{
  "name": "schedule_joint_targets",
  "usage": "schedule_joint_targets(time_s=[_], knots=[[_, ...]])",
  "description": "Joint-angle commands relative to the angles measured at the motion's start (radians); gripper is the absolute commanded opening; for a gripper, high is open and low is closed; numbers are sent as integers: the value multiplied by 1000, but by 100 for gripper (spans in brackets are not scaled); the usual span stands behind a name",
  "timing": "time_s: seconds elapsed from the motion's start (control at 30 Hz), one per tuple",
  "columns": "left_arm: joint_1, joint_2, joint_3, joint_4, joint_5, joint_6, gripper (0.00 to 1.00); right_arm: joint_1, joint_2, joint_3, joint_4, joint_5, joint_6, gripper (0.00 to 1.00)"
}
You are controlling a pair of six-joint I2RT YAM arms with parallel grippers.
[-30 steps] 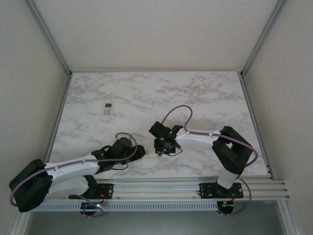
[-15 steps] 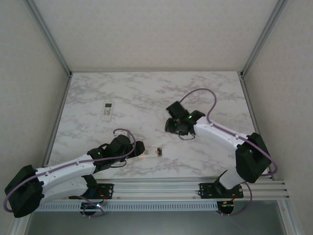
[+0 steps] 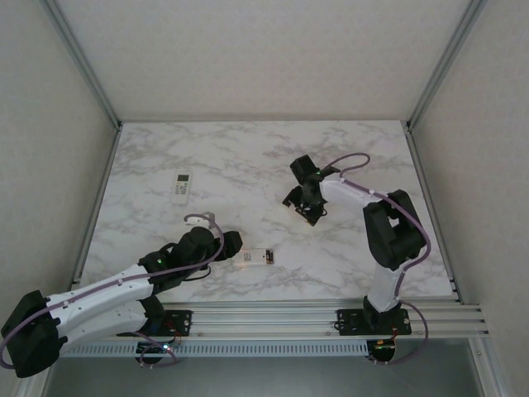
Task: Load the batteries into the remote control
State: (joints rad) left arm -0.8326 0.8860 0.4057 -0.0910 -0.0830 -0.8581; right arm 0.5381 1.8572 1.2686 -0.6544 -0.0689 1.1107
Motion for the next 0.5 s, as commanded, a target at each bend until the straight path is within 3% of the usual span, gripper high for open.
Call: schedule_joint_targets(time_s=[0.0, 0.2, 0.47], knots=[[-8, -12, -21, 32, -10, 24, 79, -4, 40, 76, -73, -4, 112, 76], [-8, -46, -68, 95, 16, 0, 79, -6, 130, 174, -129, -4, 132, 76], [-7, -110, -71, 24, -20, 1, 80, -12, 197, 182, -171, -13, 210, 74]])
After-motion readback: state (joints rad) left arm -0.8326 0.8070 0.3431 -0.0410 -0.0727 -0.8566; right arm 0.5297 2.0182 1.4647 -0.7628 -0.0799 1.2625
